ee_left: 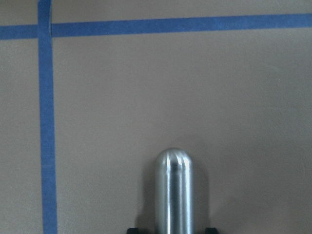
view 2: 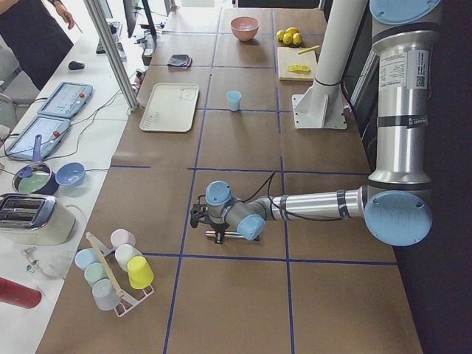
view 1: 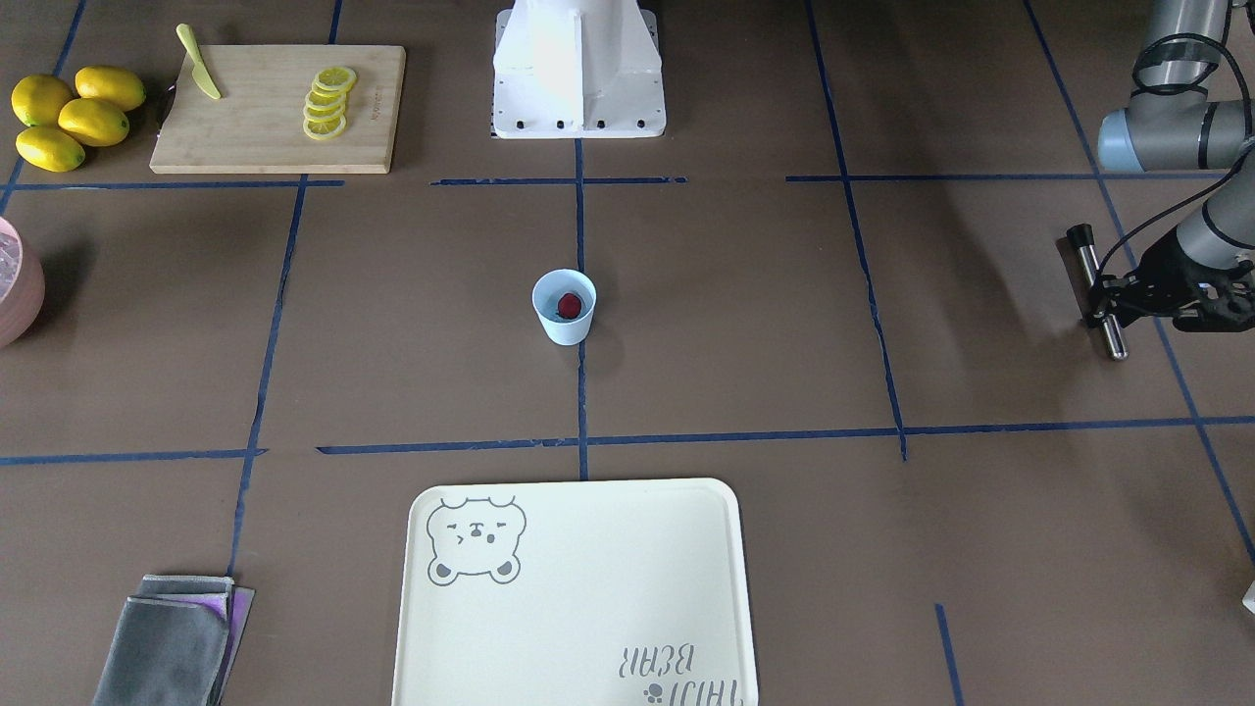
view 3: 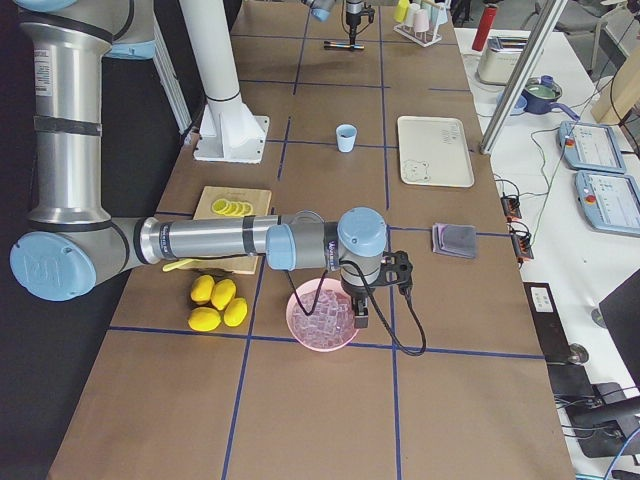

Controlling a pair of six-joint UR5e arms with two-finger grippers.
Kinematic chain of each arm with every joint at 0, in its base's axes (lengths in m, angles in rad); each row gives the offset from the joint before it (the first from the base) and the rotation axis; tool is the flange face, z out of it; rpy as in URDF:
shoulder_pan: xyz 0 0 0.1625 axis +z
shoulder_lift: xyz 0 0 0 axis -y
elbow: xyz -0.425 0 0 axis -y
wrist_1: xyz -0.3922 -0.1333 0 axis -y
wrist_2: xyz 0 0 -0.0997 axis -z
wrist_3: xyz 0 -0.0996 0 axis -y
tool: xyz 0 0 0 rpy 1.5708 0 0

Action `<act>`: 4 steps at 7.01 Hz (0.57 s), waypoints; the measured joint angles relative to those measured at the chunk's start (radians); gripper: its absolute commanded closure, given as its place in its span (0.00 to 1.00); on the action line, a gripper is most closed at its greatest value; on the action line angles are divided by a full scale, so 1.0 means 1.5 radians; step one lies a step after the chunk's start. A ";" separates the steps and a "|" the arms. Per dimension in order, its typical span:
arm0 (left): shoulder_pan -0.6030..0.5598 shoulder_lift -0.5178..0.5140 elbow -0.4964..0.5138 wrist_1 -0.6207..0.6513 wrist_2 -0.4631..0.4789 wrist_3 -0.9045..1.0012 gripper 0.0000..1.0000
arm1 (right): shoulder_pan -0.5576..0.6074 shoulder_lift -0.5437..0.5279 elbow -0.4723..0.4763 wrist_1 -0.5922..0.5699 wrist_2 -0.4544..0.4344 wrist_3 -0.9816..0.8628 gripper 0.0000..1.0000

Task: Mash ice and strawberries in cup
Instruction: 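Grasp the metal pestle upright with the left gripper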

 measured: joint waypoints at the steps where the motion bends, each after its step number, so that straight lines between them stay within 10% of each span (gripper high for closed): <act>1: -0.001 0.001 -0.003 0.000 0.000 0.001 0.91 | 0.000 0.000 0.000 0.000 0.000 0.000 0.01; 4: -0.004 0.007 -0.037 0.008 -0.005 0.002 1.00 | 0.002 0.000 0.000 0.000 0.001 0.000 0.01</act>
